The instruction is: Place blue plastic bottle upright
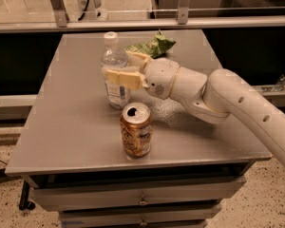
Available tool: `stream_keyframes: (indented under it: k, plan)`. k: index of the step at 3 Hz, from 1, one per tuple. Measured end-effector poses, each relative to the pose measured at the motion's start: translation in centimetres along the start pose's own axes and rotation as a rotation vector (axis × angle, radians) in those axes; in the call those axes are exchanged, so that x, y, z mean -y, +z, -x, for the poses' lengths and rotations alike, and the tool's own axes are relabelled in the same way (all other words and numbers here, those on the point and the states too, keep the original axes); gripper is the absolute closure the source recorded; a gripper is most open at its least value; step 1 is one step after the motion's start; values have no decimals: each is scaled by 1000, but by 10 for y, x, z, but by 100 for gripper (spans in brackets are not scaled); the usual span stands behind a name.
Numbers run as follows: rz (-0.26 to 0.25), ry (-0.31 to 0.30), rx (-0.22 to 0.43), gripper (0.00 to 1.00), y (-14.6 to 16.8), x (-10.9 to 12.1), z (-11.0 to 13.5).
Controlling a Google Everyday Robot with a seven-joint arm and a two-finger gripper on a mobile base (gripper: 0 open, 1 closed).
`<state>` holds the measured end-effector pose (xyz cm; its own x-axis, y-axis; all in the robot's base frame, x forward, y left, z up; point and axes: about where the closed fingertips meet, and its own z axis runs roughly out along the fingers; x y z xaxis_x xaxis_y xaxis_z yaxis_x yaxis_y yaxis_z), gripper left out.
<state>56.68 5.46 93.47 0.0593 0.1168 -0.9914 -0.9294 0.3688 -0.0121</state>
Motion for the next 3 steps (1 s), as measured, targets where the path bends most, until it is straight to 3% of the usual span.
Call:
stream_keyframes:
  k: [2,3]
  plan:
    - [-9,0,3,15,-2,-1,2]
    - [-7,-7,-3,0,0,-6,11]
